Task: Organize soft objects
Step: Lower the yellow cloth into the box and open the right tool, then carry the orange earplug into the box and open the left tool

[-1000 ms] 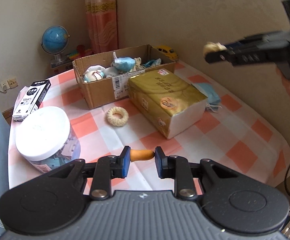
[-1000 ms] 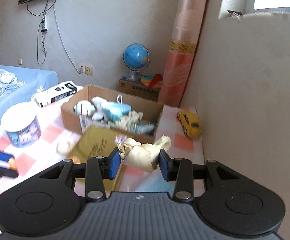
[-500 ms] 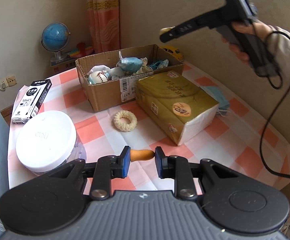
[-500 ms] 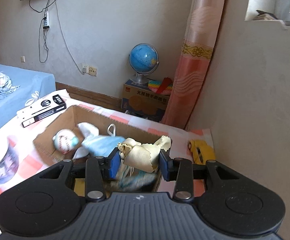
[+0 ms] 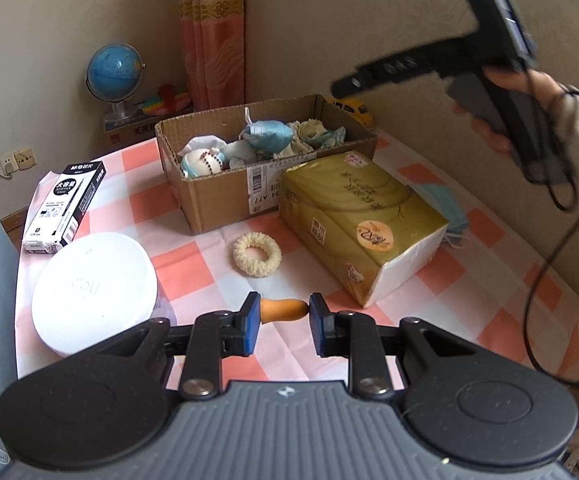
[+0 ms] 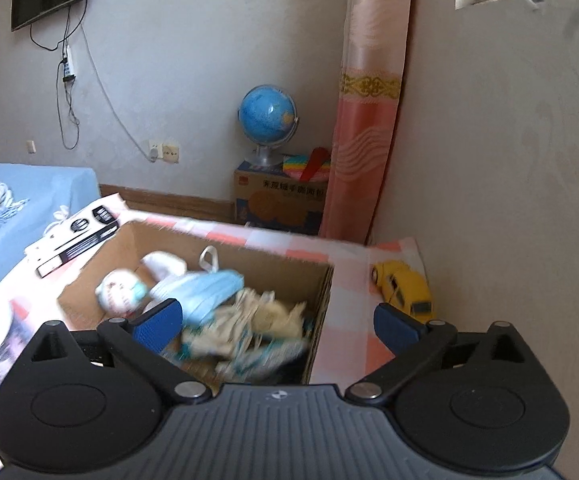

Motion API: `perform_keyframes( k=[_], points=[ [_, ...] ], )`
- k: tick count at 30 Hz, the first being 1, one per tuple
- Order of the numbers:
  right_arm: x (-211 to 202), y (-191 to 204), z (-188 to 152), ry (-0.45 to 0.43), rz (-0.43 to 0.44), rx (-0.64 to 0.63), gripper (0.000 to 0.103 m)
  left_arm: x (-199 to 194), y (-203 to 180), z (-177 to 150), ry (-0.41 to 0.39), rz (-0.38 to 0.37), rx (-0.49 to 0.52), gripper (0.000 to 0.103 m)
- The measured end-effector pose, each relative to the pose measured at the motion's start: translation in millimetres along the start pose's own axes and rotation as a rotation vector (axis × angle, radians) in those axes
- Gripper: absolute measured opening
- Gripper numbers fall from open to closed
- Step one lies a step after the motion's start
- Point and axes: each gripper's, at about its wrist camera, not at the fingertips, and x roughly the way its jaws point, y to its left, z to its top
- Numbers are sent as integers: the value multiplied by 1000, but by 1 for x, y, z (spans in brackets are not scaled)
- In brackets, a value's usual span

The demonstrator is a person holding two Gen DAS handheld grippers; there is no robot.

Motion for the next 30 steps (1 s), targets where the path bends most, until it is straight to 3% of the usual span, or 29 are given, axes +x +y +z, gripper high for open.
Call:
perform_keyframes(
  k=[6, 12, 17, 23, 28, 29, 30],
  points=[
    [-43, 18, -33, 39, -5, 29, 103, -2, 0, 14, -17, 2, 3, 24],
    [-77, 33, -78, 34, -88, 80, 103, 2, 2, 39, -24, -1, 10, 24],
    [-98, 36, -110, 28, -46, 141, 103, 15, 5, 74, -50, 29, 29, 24],
    [-110, 29, -127, 34, -60, 193, 103, 48, 18, 122, -61, 36, -10, 25],
    [-116, 14, -131, 19, -90, 224, 103, 77, 21, 142, -44, 68, -18, 25],
    [-116, 11, -132, 18, -93, 229, 103, 81, 20, 143, -41, 71, -16, 32],
    [-116, 9, -133, 18, -96, 234, 103, 82, 20, 143, -35, 72, -18, 50]
  ],
)
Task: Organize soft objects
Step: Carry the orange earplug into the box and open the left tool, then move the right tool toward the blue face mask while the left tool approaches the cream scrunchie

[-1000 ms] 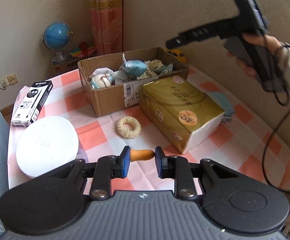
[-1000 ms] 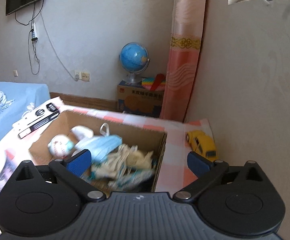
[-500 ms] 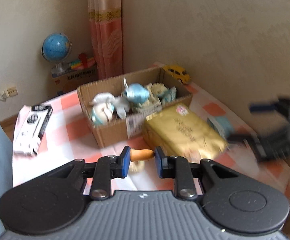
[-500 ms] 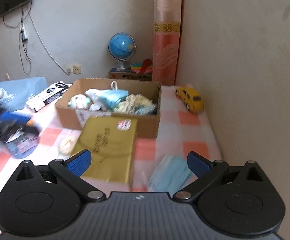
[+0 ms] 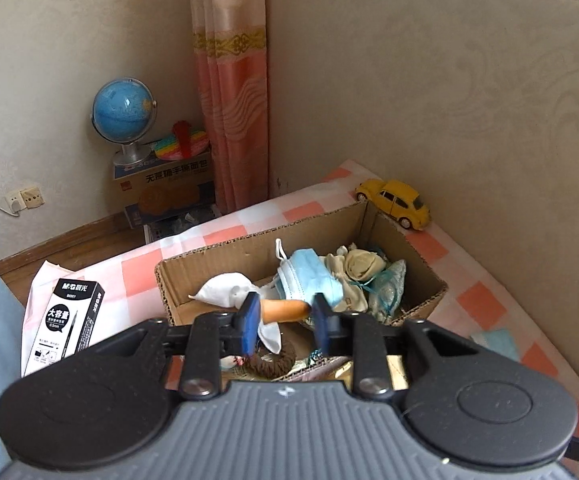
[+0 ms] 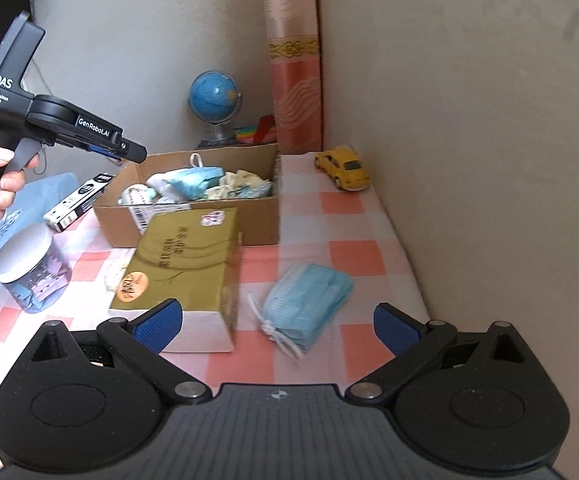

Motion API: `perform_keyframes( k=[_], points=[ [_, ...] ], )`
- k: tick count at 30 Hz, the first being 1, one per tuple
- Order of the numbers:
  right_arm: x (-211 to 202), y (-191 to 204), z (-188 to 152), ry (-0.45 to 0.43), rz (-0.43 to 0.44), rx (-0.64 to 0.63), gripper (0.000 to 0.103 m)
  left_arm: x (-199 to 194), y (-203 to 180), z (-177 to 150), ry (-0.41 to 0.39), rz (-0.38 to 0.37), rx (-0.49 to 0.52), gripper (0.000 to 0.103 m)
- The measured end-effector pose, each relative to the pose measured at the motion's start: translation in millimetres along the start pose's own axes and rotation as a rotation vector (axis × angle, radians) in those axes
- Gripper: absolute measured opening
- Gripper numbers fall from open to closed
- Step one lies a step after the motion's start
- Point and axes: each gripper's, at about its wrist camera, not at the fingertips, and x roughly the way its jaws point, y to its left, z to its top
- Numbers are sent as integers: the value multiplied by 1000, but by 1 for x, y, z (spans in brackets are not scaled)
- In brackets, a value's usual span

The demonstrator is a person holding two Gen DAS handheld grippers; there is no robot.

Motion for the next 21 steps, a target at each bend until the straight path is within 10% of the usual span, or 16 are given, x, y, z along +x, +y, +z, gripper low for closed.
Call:
perform_keyframes(
  k=[3, 21],
  points=[
    [0, -6, -1, 3, -2, 14, 103, -3, 0, -3, -14, 19, -28, 88],
    [-20, -6, -12, -20, -24, 19, 103, -75, -23, -68, -58, 26, -31, 93]
  ],
)
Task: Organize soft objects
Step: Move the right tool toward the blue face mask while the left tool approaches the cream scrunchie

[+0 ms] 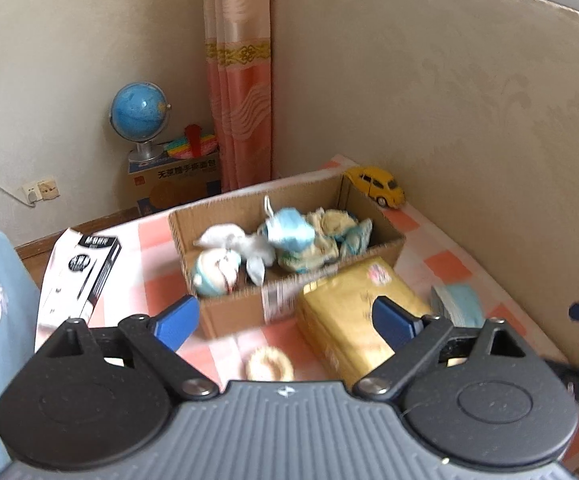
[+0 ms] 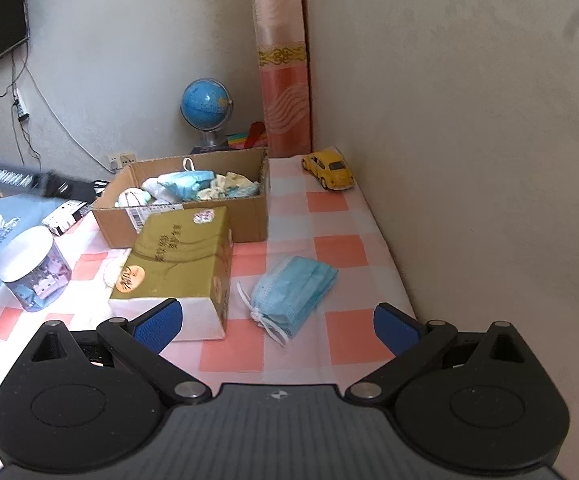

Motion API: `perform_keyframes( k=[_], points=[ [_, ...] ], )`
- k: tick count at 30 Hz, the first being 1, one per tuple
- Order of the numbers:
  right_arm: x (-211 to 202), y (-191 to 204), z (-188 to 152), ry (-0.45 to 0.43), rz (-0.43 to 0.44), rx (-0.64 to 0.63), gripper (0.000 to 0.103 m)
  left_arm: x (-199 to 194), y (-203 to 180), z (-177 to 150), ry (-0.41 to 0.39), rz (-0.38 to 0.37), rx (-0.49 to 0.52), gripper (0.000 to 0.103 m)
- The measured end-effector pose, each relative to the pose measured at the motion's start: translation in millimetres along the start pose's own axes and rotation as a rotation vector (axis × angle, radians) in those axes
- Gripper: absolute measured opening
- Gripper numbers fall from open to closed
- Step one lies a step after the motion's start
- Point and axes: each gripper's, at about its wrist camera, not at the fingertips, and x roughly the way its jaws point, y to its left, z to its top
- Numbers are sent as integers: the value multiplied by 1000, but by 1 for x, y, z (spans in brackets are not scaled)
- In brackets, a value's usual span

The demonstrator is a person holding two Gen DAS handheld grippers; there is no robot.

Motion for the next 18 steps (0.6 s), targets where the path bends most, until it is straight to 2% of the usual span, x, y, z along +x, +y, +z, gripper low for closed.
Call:
perform_keyframes(
  k=[5, 13, 16, 18],
  points=[
    [5, -6, -8, 24, -24, 7, 103, -9, -6, -37, 21, -21, -52, 93],
    [16, -12, -16, 62, -56, 9, 103, 8, -14, -75, 89, 19, -60, 93],
    [20, -14, -18, 76, -61, 12, 103, 17, -12, -82, 106, 35, -61, 90],
    [23, -14, -19, 82, -59, 13, 103, 21, -10, -84, 102, 41, -58, 82]
  ],
)
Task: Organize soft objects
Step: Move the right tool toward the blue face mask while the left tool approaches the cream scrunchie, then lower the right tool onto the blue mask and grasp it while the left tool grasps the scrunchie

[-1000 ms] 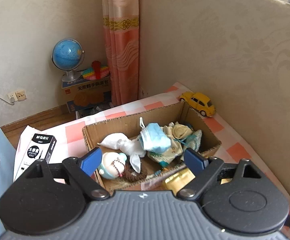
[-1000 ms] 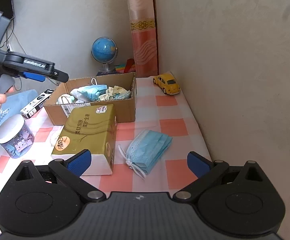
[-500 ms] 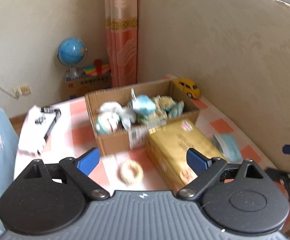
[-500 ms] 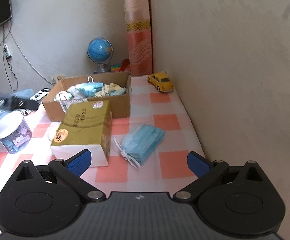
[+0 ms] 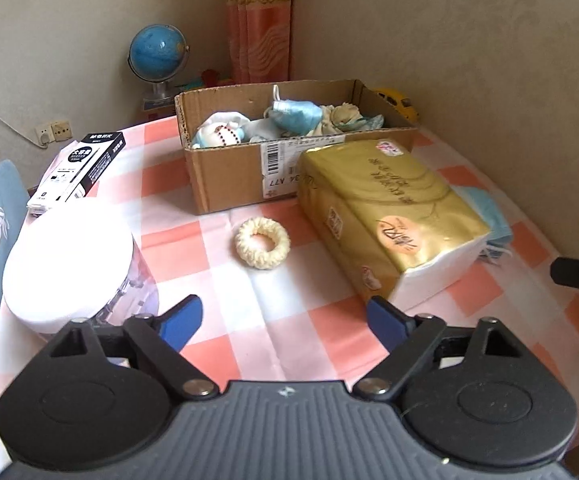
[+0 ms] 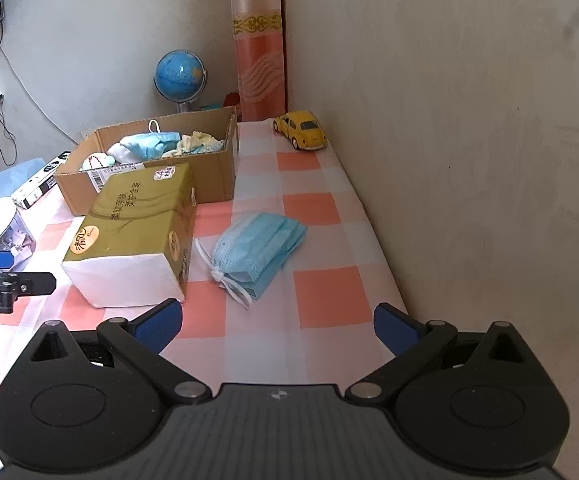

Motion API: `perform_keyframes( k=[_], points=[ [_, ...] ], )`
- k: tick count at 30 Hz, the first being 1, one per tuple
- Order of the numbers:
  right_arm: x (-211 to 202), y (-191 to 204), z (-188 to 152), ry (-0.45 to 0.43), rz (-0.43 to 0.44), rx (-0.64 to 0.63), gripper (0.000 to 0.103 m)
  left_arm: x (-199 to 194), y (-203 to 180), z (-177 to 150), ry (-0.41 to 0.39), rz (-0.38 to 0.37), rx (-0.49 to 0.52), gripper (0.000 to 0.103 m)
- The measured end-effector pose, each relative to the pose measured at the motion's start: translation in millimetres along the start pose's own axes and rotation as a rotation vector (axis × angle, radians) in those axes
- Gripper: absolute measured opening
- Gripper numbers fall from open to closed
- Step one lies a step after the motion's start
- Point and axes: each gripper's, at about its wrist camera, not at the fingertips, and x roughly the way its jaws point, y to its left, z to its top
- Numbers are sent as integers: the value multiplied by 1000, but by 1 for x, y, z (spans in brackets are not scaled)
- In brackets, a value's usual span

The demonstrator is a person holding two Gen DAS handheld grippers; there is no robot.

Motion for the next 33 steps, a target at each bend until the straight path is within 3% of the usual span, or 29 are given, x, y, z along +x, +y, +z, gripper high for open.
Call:
perform_keyframes(
  k=[3, 12, 21, 27, 33],
  points=[
    [5, 1, 1, 9, 0, -3, 103, 6, 2, 1, -13, 9, 7, 71],
    [24, 4, 3, 38, -11, -32, 103, 34, 11, 12, -26, 40, -12, 56],
    [42, 6, 1, 76, -24, -55, 103, 57, 15, 19, -24, 39, -36, 52],
    [49, 5, 1, 88, -26, -60, 103, 63, 18, 24, -44, 53, -41, 36],
    [51, 2, 8, 60, -42, -76, 103, 58, 20, 23, -32, 54, -62, 34]
  ],
)
